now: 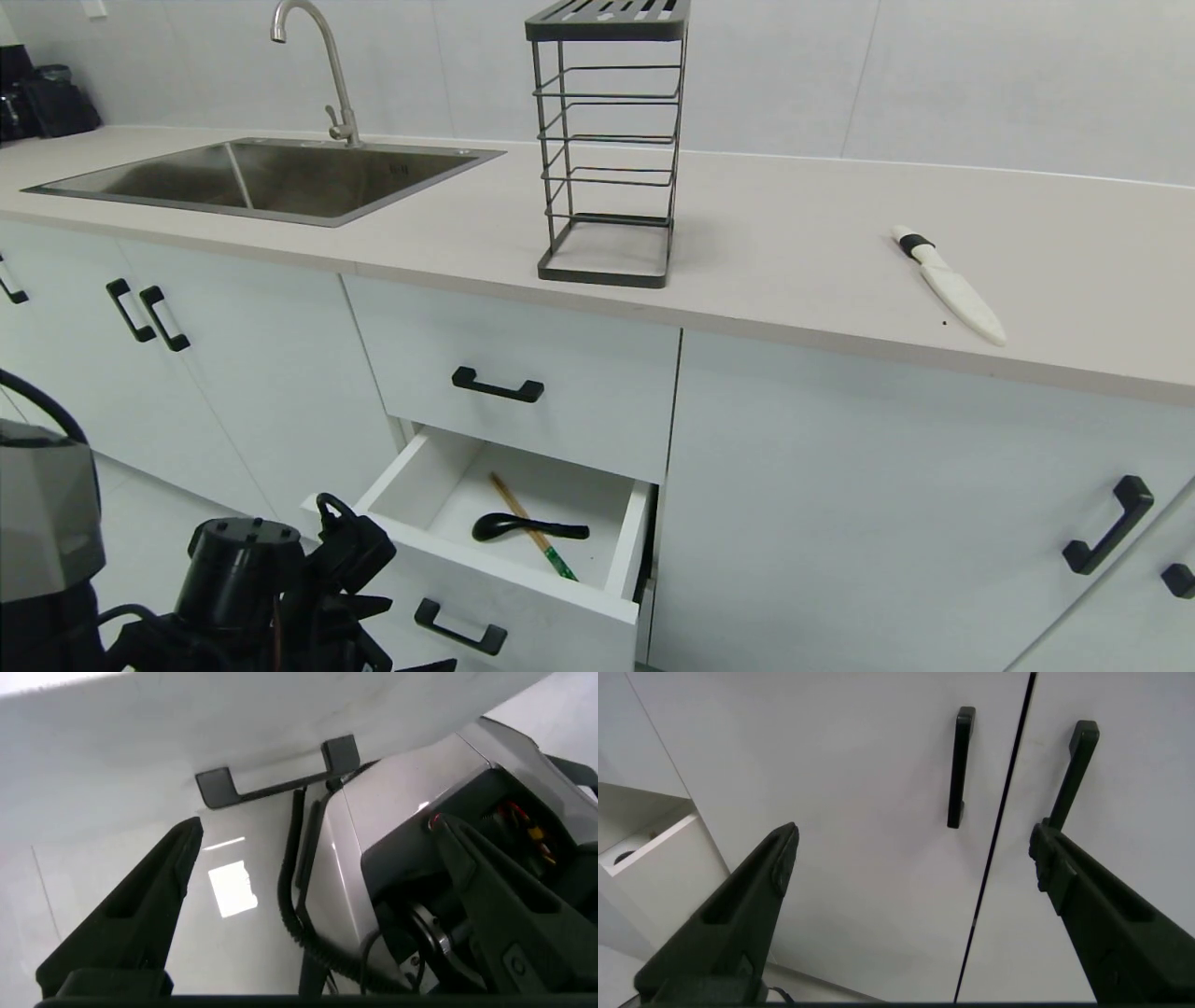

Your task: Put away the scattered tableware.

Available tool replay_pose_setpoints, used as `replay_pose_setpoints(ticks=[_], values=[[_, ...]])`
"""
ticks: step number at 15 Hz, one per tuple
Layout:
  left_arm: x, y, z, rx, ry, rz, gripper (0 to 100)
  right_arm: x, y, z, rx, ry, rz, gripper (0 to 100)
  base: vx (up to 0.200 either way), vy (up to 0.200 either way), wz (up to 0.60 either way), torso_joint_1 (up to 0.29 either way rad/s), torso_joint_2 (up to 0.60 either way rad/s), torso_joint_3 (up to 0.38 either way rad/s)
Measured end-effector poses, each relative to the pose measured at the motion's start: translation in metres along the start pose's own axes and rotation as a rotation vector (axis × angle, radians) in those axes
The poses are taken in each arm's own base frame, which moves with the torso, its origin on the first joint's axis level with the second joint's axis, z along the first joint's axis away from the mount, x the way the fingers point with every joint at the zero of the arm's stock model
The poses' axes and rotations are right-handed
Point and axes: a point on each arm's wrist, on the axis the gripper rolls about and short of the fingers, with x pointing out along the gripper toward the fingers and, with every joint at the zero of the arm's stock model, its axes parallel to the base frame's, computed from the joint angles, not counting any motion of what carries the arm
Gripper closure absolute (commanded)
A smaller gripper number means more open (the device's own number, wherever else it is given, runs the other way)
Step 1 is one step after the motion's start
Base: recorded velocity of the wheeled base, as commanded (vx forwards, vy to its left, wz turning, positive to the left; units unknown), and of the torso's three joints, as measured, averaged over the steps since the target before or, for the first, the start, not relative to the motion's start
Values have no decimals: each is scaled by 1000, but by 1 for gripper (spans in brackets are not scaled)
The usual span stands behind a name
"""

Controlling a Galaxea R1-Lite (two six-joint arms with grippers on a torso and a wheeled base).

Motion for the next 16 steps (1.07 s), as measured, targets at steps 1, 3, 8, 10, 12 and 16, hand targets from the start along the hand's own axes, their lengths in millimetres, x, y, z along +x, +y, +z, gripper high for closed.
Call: replay_pose_setpoints(ticks=[1,3,8,10,12,16], values=[[2,2,3,1,-9,3,0,0,0,0,0,0,0,0,0,0,0,0,0,0],[7,5,9,2,-30,10,0,0,0,0,0,0,0,0,0,0,0,0,0,0],[16,14,19,4,-80,30,0,0,0,0,0,1,0,0,0,0,0,0,0,0],[20,17,22,6,-95,37,0,0,0,0,0,1,0,0,0,0,0,0,0,0],[25,20,26,8,-105,40,0,0,0,0,0,0,0,0,0,0,0,0,0,0],[36,26,38,21,-146,46,0,0,0,0,0,0,0,0,0,0,0,0,0,0]])
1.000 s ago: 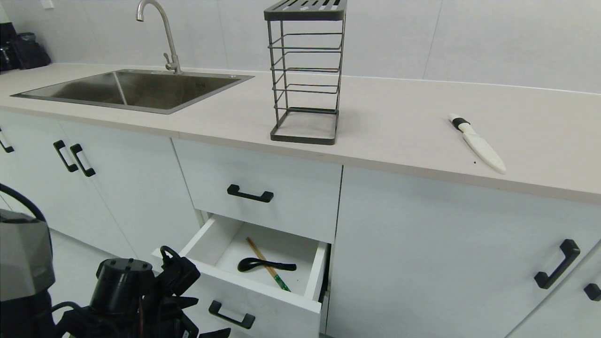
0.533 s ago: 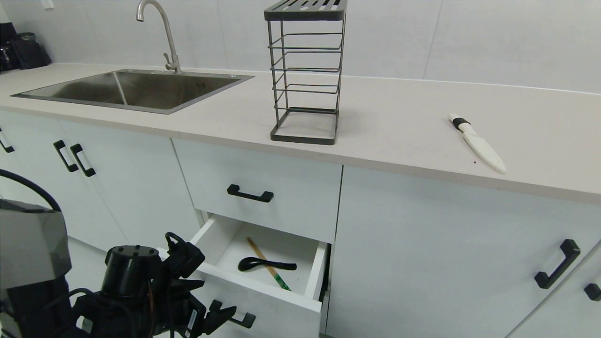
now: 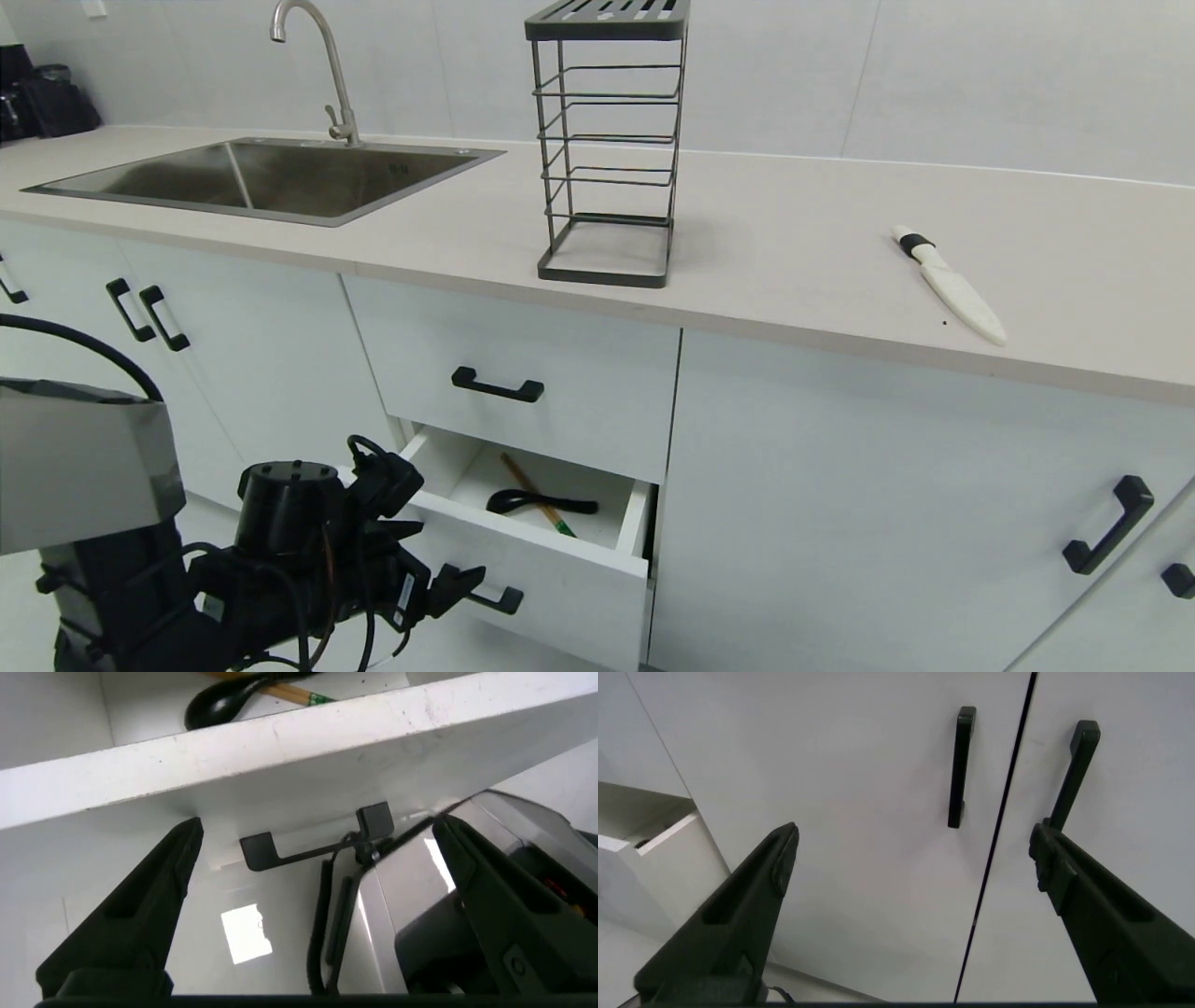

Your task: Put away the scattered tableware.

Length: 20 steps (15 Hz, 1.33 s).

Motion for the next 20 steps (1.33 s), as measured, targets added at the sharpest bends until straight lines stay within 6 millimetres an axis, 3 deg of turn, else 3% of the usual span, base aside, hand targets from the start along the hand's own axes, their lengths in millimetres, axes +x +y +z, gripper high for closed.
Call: replay_pose_setpoints(ticks=[7,10,20], values=[[25,9,10,12,-136,16,0,0,0,0,0,0,0,0,0,0,0,0,0,0],[33,11,6,2,-124,13,0,0,0,0,0,0,0,0,0,0,0,0,0,0],[57,21,23,21,-198,22,0,0,0,0,0,0,0,0,0,0,0,0,0,0]])
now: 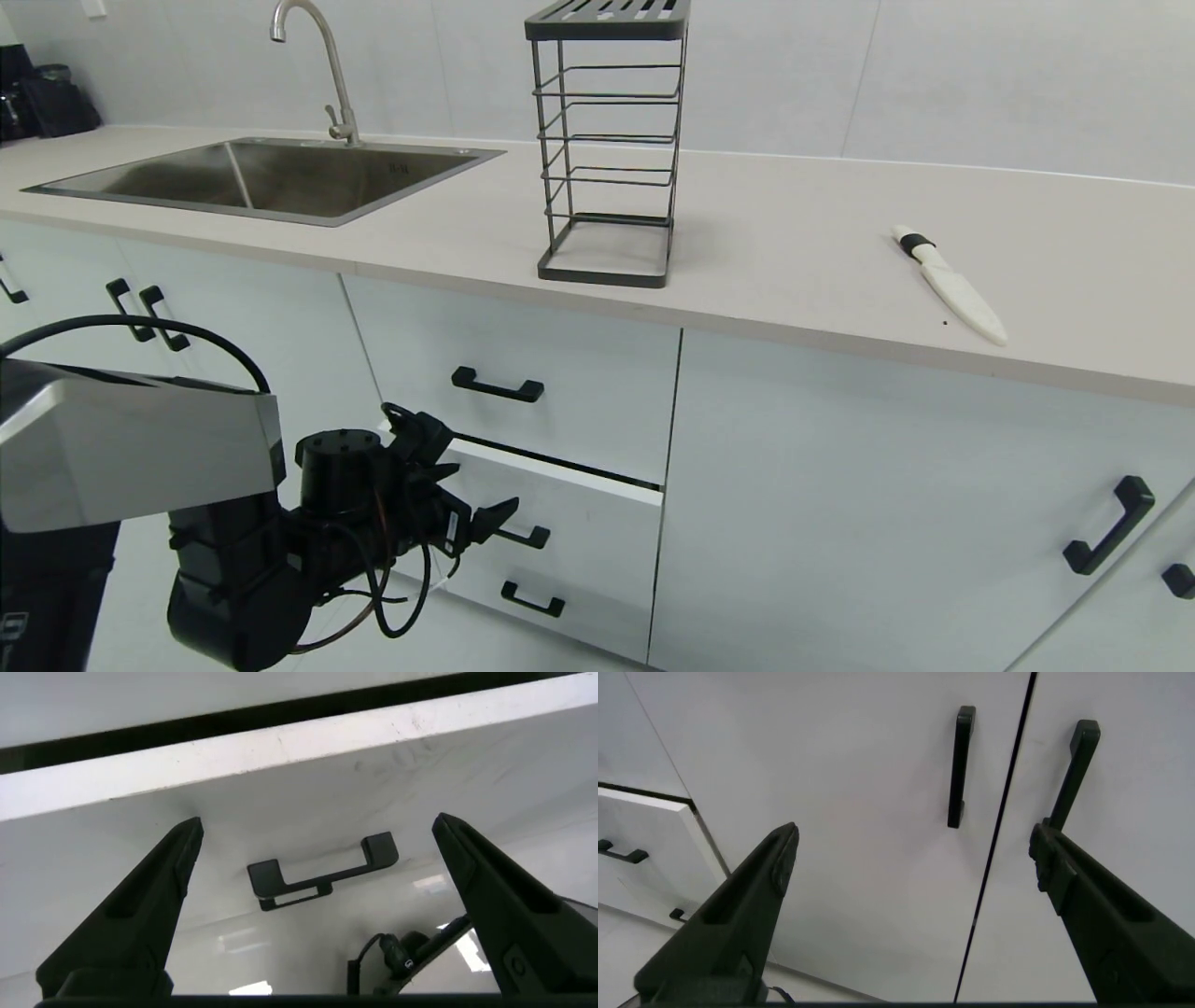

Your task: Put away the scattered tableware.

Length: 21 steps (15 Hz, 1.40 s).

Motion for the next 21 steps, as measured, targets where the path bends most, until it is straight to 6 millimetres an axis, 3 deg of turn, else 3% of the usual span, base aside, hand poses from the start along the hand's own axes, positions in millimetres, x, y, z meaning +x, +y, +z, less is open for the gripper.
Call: replay_pose_setpoints(ticks=[6,9,11,14,21], values=[[10,3,4,1,-31,2,0,0,0,0,0,0,0,0,0,0,0,0,0,0],[0,-1,-1,-6,-14,1,0,0,0,0,0,0,0,0,0,0,0,0,0,0],[-25,-9,-4,-16,17,-3,0,0,0,0,0,0,0,0,0,0,0,0,0,0],[-65,-20,8,-8,-11,0,0,0,0,0,0,0,0,0,0,0,0,0,0,0],[-189,-46,59,98,-374,84,0,0,0,0,0,1,0,0,0,0,0,0,0,0]])
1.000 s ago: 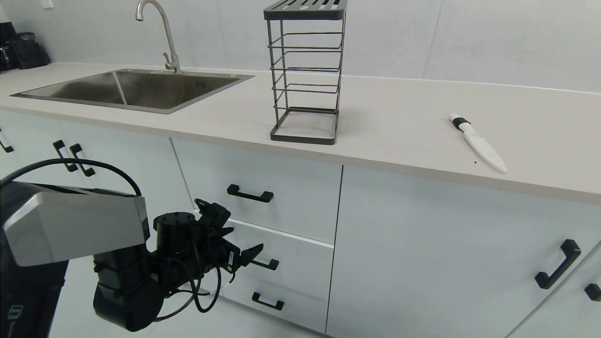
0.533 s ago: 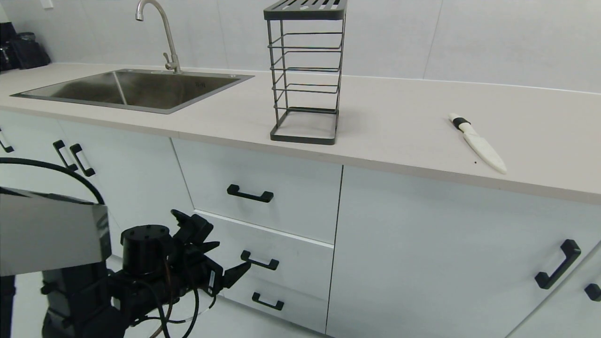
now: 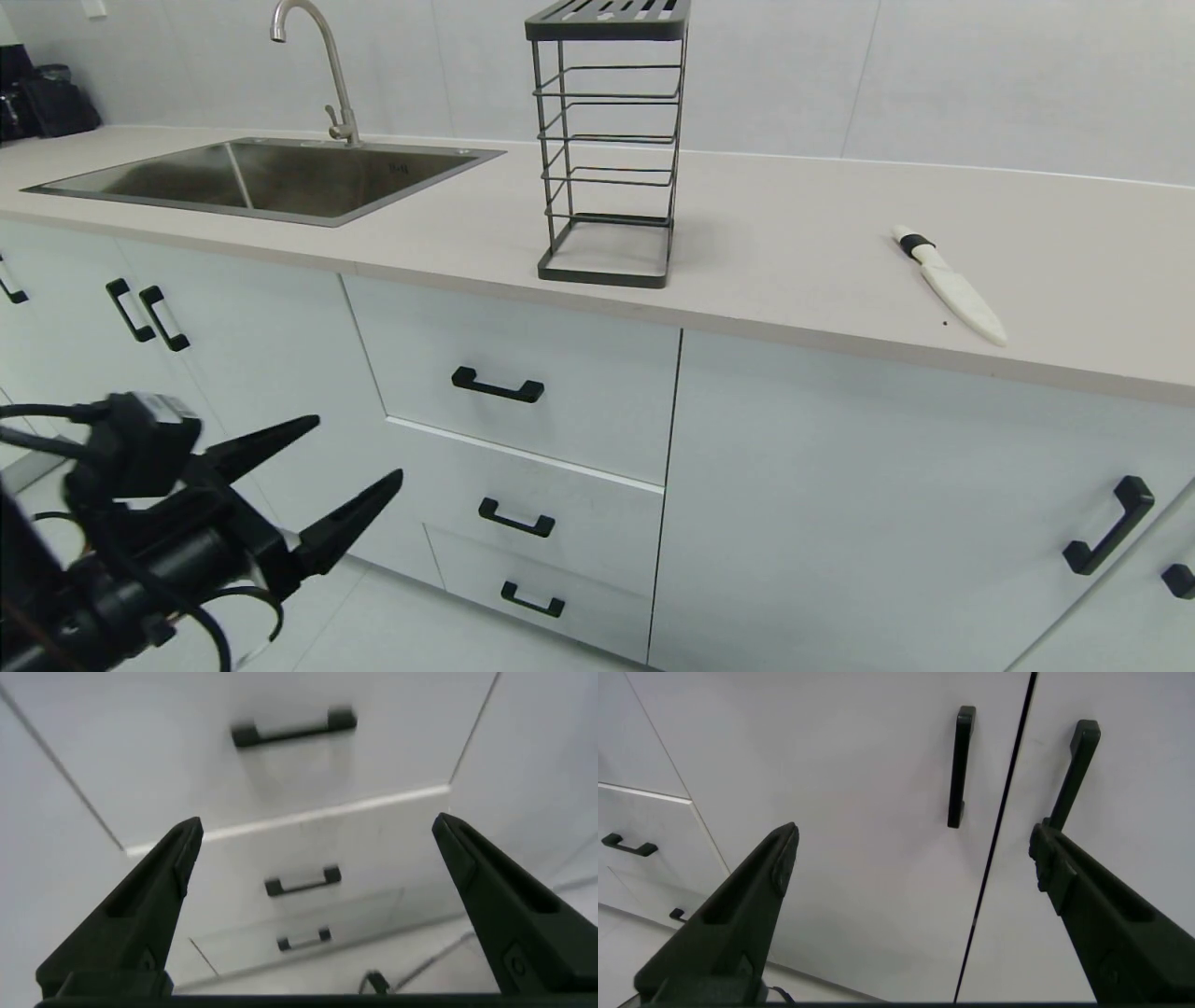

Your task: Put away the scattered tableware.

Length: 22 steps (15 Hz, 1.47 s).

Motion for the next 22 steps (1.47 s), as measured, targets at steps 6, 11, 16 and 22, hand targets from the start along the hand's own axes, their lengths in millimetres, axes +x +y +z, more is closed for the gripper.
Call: replay_pose_setpoints(ticks=[6,11,16,22], values=[[-84,-14,25,74,-198,152,0,0,0,0,0,0,0,0,0,0,0,0,0,0],[-144,-45,-10,24,-160,171,0,0,0,0,0,0,0,0,0,0,0,0,0,0],[-160,-56,-48,-55,-46,223,0,0,0,0,1,0,0,0,0,0,0,0,0,0],[-163,-56,-56,-80,-9,296,0,0,0,0,2,0,0,0,0,0,0,0,0,0]])
